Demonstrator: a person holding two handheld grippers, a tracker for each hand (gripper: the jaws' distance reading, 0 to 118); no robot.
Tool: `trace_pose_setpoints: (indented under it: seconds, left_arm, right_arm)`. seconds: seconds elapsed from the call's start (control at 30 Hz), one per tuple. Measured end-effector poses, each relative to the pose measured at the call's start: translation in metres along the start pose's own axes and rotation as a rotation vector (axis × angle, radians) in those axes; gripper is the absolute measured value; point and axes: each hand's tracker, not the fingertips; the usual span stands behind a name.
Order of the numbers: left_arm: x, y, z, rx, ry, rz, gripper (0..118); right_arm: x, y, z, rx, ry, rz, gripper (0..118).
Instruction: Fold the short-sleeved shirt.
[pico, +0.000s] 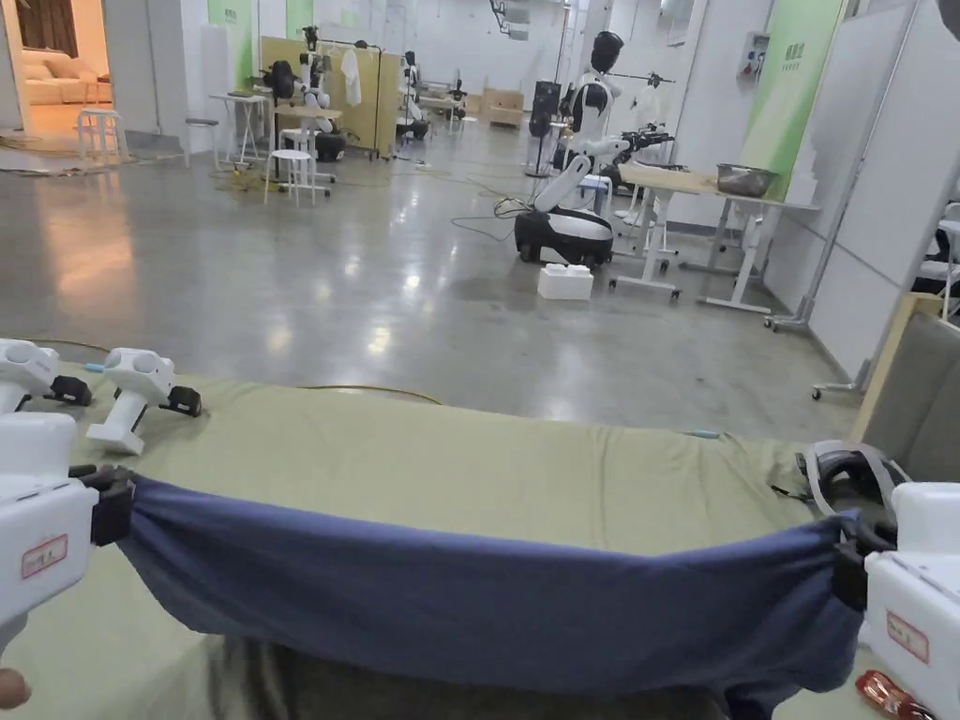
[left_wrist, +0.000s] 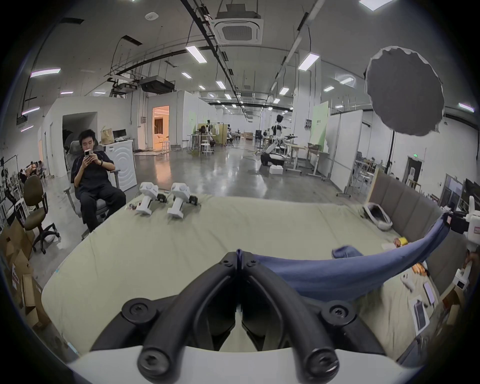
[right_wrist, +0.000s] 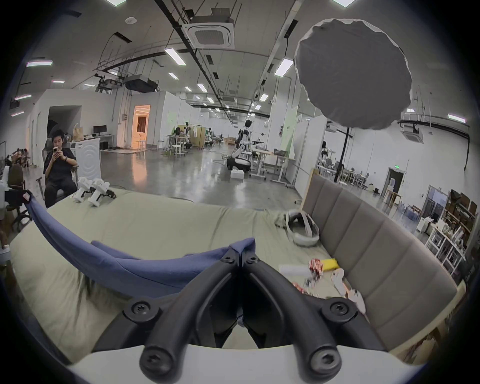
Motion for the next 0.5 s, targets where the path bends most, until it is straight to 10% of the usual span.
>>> trace_pose_setpoints:
  seconds: [0.5]
  left_arm:
    - [-0.007,-0.172,0.074,-0.263,0.024,-0.084,4]
  right_arm:
    - [-0.022,-0.163,0.085,-0.276,0.008,0.095,3]
